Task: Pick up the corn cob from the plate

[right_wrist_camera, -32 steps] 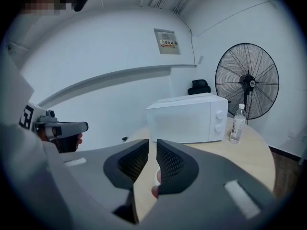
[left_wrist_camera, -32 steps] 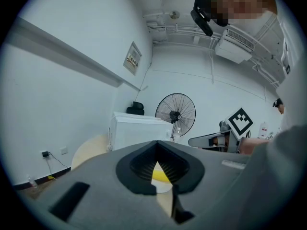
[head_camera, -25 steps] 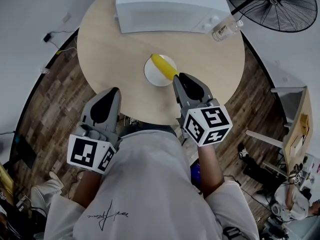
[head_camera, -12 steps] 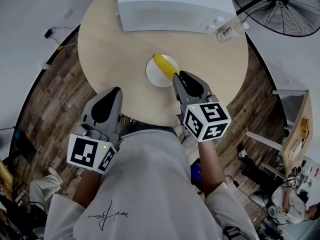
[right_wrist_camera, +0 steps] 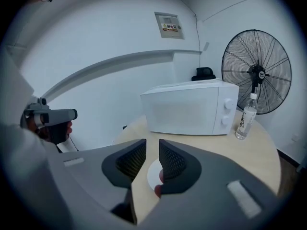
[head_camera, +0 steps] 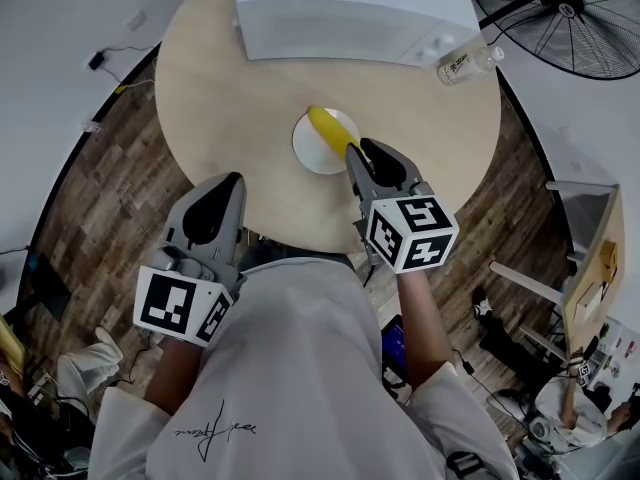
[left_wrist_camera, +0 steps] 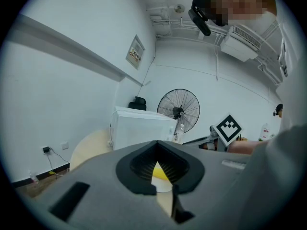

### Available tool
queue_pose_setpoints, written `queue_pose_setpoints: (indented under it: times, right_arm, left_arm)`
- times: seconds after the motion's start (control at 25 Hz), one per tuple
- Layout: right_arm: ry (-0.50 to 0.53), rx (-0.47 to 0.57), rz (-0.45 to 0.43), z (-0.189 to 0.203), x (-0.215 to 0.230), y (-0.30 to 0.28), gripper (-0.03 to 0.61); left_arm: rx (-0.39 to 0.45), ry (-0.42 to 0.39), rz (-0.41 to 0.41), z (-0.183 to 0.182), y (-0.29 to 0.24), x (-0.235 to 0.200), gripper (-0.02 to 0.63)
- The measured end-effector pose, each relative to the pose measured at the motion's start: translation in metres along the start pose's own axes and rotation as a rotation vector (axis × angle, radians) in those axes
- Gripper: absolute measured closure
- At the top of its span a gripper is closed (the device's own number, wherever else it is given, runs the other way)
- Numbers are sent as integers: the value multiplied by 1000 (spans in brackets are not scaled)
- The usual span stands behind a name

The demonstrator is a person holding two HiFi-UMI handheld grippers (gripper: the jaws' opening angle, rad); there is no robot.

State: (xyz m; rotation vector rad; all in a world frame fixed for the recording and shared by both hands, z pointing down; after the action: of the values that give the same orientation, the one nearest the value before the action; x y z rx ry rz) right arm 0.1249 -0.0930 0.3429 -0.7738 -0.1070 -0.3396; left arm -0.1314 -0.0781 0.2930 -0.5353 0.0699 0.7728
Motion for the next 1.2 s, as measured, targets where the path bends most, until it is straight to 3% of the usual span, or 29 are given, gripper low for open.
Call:
queue_pose_setpoints:
  times: [1.2]
  right_arm:
    - [57,-185,-23,22,40,-55,454]
  left_arm:
    - [-57,36,-20,4,-17,6,621]
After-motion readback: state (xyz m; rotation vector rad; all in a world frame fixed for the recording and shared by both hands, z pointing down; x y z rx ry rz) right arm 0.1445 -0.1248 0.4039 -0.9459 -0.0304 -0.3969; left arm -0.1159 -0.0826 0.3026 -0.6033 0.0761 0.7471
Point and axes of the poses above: the fingertips, and each gripper's own axes: y backward along the fingers, x to its right, z out of its underside, the point moved 9 cm from there along y, backward along the fingers, and after that the axes turned 9 degrees about -x, right-handed, at the moved point
